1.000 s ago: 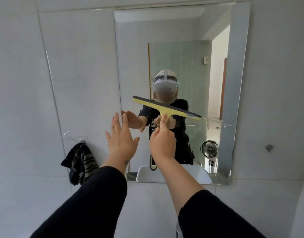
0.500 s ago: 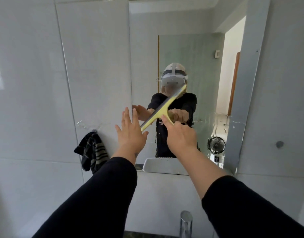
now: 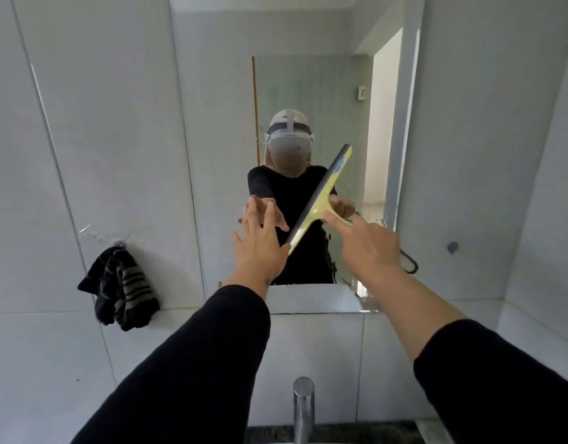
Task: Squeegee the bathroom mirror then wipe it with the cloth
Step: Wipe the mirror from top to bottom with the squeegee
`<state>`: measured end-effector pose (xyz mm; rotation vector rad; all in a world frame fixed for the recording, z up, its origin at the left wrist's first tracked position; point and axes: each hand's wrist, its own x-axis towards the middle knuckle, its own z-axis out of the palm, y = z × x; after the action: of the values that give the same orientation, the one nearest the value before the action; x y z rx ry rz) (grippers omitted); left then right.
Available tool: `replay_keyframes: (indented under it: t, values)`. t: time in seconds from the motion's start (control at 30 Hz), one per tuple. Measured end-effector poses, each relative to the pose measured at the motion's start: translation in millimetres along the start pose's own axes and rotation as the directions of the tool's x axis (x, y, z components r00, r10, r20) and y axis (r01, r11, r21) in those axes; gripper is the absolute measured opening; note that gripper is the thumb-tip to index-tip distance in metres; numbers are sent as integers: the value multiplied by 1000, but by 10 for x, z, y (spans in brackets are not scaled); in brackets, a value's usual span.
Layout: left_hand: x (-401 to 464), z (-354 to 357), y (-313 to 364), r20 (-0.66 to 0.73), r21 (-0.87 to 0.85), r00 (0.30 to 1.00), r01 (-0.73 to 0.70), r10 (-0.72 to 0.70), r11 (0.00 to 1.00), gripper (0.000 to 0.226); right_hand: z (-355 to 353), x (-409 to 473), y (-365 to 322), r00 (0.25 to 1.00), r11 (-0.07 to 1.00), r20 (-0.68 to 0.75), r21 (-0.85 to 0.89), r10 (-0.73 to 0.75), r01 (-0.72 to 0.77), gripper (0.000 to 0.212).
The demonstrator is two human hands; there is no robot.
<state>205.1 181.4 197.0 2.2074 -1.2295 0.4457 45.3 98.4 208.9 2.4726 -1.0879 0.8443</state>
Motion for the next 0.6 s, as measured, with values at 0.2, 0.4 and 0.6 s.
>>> replay_keyframes:
  t: [0.2,0.4,0.6]
  values:
    - [46,144,107,43,13,999,15,-16,1000,88,138,-162,361,980,972,60,128,190,-196,82]
    - [58,208,100,28,28,999,13,-14,1000,89,474,-361,284,934,868,94,346,344,-355,73]
    - [51,246,75,7,18,1000,-5,4,1000,89,673,-439,-29,885,676,181,586,428,-447,59]
